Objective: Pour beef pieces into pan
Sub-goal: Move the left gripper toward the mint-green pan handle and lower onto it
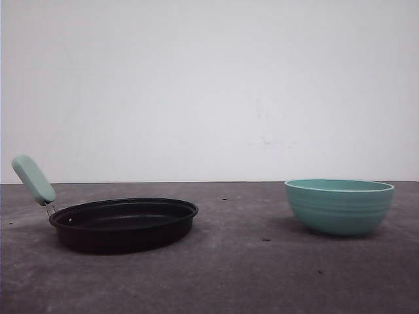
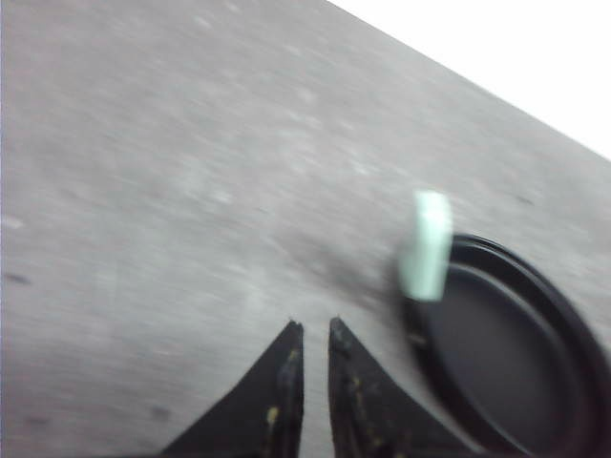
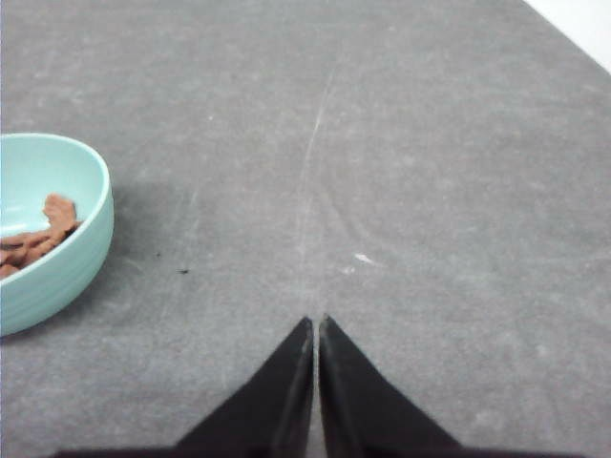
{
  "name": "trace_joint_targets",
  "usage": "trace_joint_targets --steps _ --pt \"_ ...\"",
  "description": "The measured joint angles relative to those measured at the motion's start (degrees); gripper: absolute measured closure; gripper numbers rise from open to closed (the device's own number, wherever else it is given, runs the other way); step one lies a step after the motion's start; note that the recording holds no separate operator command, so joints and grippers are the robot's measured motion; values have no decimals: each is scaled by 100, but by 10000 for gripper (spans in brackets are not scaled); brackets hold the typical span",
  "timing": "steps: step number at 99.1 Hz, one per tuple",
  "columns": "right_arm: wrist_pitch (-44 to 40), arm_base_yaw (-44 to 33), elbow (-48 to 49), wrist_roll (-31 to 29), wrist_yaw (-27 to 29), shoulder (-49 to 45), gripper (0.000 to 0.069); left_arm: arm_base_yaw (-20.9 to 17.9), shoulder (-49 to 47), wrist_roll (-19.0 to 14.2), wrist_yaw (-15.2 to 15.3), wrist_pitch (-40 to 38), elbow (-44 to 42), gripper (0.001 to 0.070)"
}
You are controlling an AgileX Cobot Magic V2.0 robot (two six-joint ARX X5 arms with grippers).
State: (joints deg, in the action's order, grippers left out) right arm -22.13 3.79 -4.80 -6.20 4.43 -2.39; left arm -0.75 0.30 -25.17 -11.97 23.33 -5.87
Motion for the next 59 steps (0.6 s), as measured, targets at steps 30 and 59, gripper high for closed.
trace_joint_targets --steps 30,59 --pt "494 0 13 -472 -376 -9 684 136 380 -122 -605 -77 -450 689" --pt "1349 9 -339 -1169 -1353 -11 684 179 1432 -122 -603 -192 -1615 689"
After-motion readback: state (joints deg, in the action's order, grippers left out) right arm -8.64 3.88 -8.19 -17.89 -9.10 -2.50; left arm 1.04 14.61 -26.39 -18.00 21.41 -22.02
